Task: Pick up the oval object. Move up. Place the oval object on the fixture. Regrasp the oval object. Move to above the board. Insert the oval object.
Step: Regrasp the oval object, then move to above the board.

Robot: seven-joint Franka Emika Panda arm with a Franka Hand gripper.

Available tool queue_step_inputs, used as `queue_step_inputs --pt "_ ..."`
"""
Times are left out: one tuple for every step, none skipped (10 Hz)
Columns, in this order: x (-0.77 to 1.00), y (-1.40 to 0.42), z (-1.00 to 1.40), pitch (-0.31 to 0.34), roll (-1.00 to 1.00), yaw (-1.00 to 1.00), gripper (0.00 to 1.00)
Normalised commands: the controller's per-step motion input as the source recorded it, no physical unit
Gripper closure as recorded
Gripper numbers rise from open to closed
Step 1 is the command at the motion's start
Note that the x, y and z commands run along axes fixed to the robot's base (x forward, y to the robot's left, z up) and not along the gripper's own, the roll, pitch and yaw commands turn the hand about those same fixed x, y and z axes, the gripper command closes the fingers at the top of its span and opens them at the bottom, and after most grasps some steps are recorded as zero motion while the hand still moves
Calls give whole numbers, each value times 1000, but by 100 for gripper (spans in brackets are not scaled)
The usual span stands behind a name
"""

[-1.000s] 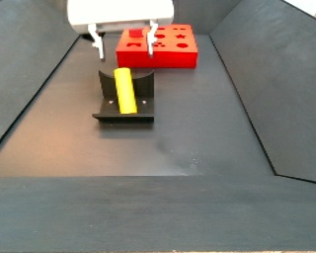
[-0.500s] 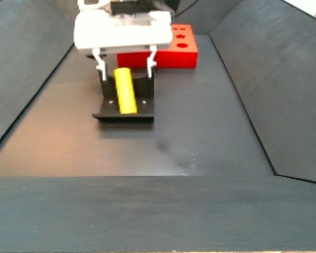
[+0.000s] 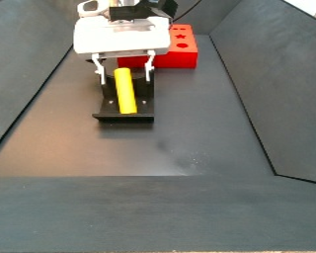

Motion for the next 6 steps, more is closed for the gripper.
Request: queue_step_inputs --pt "8 -2 -169 23 54 15 0" --pt "0 0 0 0 0 0 100" --pt "-143 39 1000 47 192 310 100" --pt "-143 37 1000 43 185 307 100" --pt "-140 30 1000 -6 131 281 100" --pt "-136 31 1000 -81 64 235 100"
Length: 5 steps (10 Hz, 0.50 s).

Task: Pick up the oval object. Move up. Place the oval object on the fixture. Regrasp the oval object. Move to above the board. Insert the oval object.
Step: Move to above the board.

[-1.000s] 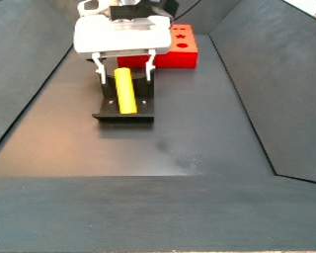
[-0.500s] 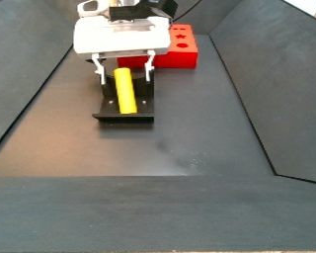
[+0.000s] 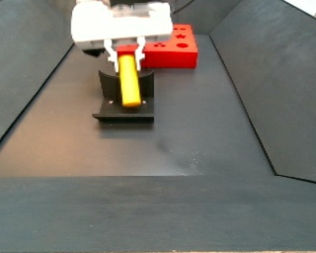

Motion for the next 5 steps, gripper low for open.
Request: queue_step_inputs --pt "-136 29 1000 -127 27 192 100" --pt "-135 27 1000 -167 4 145 100" --pt "-136 25 1000 -190 -6 81 100" --pt "-136 22 1000 -186 -13 36 100" --pt "-136 21 1000 -166 -13 -5 100"
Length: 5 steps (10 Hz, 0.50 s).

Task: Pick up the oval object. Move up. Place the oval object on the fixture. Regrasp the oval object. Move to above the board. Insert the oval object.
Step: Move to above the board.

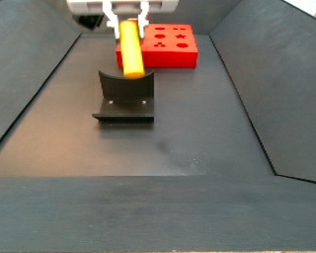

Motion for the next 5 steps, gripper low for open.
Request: queue_step_inputs --pt "-132 18 1000 -128 -11 -54 100" --pt "-130 16 1000 -96 -8 -90 100" --pt "-128 15 1000 -73 -6 -107 100" --pt "-121 12 1000 -16 0 -129 100" --pt "-120 9 1000 18 4 -123 100"
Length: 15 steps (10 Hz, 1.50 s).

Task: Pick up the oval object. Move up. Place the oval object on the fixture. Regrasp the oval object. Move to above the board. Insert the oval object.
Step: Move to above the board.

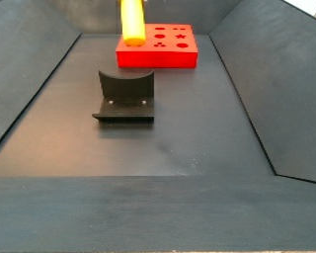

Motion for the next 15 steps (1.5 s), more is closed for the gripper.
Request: queue_step_inputs --pt "-116 5 1000 50 4 -108 100" --pt "-111 3 1000 71 4 -95 100" --pt "-87 -4 853 103 -6 -64 100" --pt "-66 -9 661 125 -14 -38 100" --pt "-37 -16 403 145 -32 0 100" --pt "-22 -16 218 160 -44 28 100" --pt "-339 -1000 86 -16 -1000 -175 100" --pt "-339 -1000 92 -24 -1000 -170 100" --pt "-357 -1000 100 -25 -1000 -171 100" --pt "-363 -1000 90 -22 -1000 -174 100" --pt "-371 -1000 91 -8 -1000 -183 100" --pt "-371 -1000 96 -1 -1000 -184 100" --pt "-385 -1000 91 9 -1000 -183 100" --pt "-398 -1000 95 19 -1000 -182 100" --pt "-426 -1000 105 24 -1000 -180 100"
